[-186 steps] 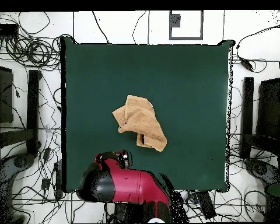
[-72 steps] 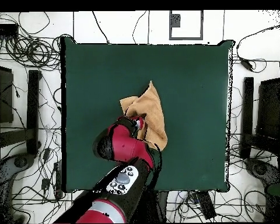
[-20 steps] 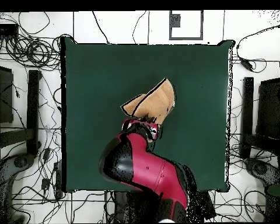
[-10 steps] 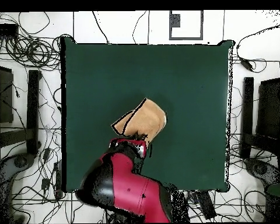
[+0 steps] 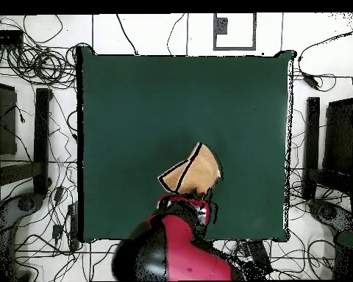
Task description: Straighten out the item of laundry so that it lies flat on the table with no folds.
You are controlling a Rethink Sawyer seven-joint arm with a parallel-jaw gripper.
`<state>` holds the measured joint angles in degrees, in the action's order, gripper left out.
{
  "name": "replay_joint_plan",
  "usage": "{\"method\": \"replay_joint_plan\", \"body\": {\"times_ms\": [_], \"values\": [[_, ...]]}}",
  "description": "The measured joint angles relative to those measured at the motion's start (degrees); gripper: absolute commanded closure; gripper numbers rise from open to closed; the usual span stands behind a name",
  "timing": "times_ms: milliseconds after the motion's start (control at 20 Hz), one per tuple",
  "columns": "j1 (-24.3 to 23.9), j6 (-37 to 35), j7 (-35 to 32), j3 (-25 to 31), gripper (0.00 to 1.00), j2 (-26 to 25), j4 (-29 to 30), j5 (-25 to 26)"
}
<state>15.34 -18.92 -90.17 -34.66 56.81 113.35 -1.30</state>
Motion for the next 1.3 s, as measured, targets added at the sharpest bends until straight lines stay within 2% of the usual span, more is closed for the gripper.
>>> {"method": "replay_joint_plan", "body": {"times_ms": [250, 500, 750, 1300], "values": [[-7.23, -0.06, 0.0, -0.5, 1.0, 2.86, 0.04, 3.37], [-11.54, -0.02, 0.0, -0.49, 1.0, 3.44, 0.02, 5.87], [-11.99, 1.61, 0.0, 0.34, 1.0, 0.92, 0.02, 6.56], [-7.68, 10.66, 0.0, 1.68, 1.0, -8.73, -0.05, 6.34]]}}
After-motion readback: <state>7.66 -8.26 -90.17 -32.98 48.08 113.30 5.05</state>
